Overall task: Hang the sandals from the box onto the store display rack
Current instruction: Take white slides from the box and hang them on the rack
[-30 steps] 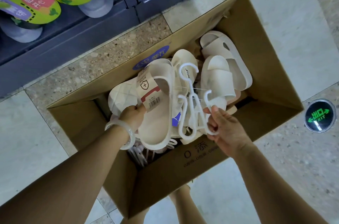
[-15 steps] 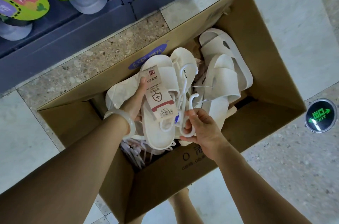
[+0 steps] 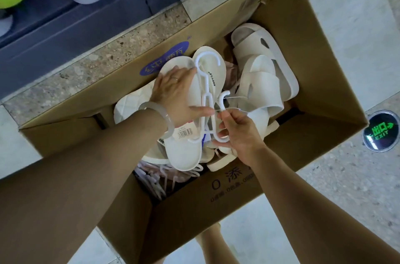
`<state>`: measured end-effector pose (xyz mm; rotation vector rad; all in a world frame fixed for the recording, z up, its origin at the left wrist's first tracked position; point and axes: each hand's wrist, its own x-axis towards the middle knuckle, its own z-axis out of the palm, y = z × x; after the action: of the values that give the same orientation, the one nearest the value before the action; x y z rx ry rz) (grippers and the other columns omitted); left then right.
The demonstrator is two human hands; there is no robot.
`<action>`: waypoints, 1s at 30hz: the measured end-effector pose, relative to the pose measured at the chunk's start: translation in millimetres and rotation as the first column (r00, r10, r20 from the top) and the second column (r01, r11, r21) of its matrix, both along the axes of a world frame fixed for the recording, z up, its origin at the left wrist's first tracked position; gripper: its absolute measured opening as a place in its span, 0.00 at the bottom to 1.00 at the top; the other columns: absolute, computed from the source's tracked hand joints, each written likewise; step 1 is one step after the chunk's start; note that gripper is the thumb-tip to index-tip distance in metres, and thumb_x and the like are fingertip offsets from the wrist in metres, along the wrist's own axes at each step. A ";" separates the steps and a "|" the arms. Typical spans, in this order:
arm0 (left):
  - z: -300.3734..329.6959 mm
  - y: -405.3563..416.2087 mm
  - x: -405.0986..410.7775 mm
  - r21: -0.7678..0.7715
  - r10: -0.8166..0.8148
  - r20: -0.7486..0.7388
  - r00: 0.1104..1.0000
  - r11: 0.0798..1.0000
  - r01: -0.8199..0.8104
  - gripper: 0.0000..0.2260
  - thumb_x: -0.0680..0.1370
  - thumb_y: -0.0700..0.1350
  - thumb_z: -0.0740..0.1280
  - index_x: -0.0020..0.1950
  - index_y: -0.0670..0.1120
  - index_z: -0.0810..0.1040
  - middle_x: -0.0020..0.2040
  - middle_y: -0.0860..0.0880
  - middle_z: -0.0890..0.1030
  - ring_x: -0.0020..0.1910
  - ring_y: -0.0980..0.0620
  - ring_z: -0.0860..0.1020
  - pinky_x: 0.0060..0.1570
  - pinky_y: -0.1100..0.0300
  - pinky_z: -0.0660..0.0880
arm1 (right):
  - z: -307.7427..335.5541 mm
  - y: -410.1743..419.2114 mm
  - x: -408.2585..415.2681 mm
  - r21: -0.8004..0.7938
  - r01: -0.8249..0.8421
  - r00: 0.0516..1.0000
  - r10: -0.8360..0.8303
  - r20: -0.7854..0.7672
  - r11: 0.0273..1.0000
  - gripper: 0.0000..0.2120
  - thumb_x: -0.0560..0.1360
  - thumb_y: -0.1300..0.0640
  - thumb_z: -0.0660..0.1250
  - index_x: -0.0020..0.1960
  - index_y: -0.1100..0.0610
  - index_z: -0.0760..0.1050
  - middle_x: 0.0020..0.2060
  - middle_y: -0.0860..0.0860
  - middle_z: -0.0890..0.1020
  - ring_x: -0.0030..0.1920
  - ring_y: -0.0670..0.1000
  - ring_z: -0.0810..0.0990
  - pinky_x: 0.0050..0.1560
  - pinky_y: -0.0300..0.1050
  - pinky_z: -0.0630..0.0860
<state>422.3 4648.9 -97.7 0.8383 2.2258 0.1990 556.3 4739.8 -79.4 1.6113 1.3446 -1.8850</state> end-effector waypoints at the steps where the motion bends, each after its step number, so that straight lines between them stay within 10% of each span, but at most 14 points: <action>1: -1.8 4.3 -0.8 -0.012 0.022 0.029 0.999 1.000 -0.022 0.44 0.63 0.71 0.66 0.72 0.50 0.60 0.73 0.46 0.63 0.73 0.44 0.59 0.72 0.44 0.55 | -0.5 0.7 -3.4 0.008 0.028 1.000 -0.028 -0.011 1.000 0.10 0.80 0.56 0.57 0.47 0.59 0.74 0.33 0.50 0.72 0.32 0.45 0.75 0.39 0.47 0.82; 5: -7.9 23.0 -17.5 0.004 0.460 0.131 0.878 0.886 -0.465 0.23 0.72 0.66 0.62 0.56 0.49 0.74 0.56 0.47 0.78 0.59 0.43 0.74 0.60 0.49 0.70 | -2.9 -0.5 -10.7 0.004 0.089 0.995 -0.089 -0.043 0.996 0.09 0.80 0.57 0.58 0.45 0.59 0.75 0.30 0.50 0.71 0.31 0.45 0.72 0.40 0.43 0.81; 10: -9.7 34.4 -19.7 0.014 0.459 0.190 0.868 0.883 -0.469 0.15 0.75 0.56 0.66 0.46 0.44 0.77 0.44 0.48 0.77 0.45 0.47 0.74 0.44 0.57 0.67 | -3.5 15.4 8.3 0.079 -0.166 0.986 0.166 0.014 0.983 0.12 0.80 0.54 0.57 0.43 0.54 0.76 0.31 0.47 0.75 0.33 0.44 0.73 0.36 0.31 0.72; 14: -15.1 39.3 -11.5 0.031 0.550 0.247 0.798 0.818 -0.574 0.12 0.76 0.51 0.67 0.51 0.43 0.76 0.50 0.45 0.78 0.48 0.47 0.75 0.45 0.57 0.68 | 2.8 56.9 22.4 0.666 -0.376 0.926 0.287 0.246 0.644 0.07 0.78 0.55 0.62 0.54 0.55 0.74 0.44 0.48 0.77 0.41 0.47 0.76 0.44 0.38 0.76; 16: -15.8 42.4 -10.1 0.022 0.536 0.246 0.808 0.830 -0.558 0.15 0.77 0.51 0.65 0.56 0.42 0.76 0.54 0.45 0.79 0.46 0.49 0.73 0.44 0.57 0.66 | 1.6 75.5 21.5 0.730 -0.470 0.881 0.317 0.351 0.496 0.24 0.73 0.58 0.69 0.66 0.52 0.66 0.59 0.52 0.69 0.56 0.52 0.72 0.59 0.46 0.72; 20: -14.0 46.1 -6.2 0.052 0.461 0.235 0.856 0.873 -0.485 0.14 0.78 0.51 0.63 0.56 0.41 0.75 0.50 0.46 0.80 0.46 0.49 0.74 0.44 0.58 0.66 | -0.8 115.3 -1.3 0.395 -0.802 0.592 0.685 0.425 0.448 0.55 0.63 0.55 0.77 0.75 0.44 0.42 0.75 0.51 0.50 0.75 0.59 0.49 0.73 0.57 0.55; 23: -10.6 45.2 -3.3 0.088 0.475 0.296 0.829 0.850 -0.519 0.11 0.79 0.49 0.62 0.54 0.42 0.75 0.42 0.51 0.80 0.42 0.53 0.77 0.41 0.62 0.68 | -5.5 132.0 -4.9 0.254 -0.955 0.262 0.837 0.480 0.154 0.59 0.62 0.57 0.78 0.76 0.47 0.37 0.77 0.51 0.47 0.77 0.56 0.45 0.74 0.56 0.50; 30: 18.0 42.4 8.2 0.107 0.439 0.392 0.809 0.851 -0.514 0.10 0.79 0.48 0.61 0.52 0.41 0.74 0.35 0.51 0.81 0.40 0.53 0.79 0.47 0.59 0.71 | 20.8 114.6 -21.7 0.439 -0.871 0.426 0.782 0.455 0.219 0.45 0.65 0.59 0.74 0.74 0.51 0.52 0.68 0.56 0.64 0.69 0.59 0.61 0.64 0.52 0.67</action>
<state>430.5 4691.3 -79.7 0.2837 2.0456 0.7794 534.6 4854.4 -58.6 0.7502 2.2888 -0.6184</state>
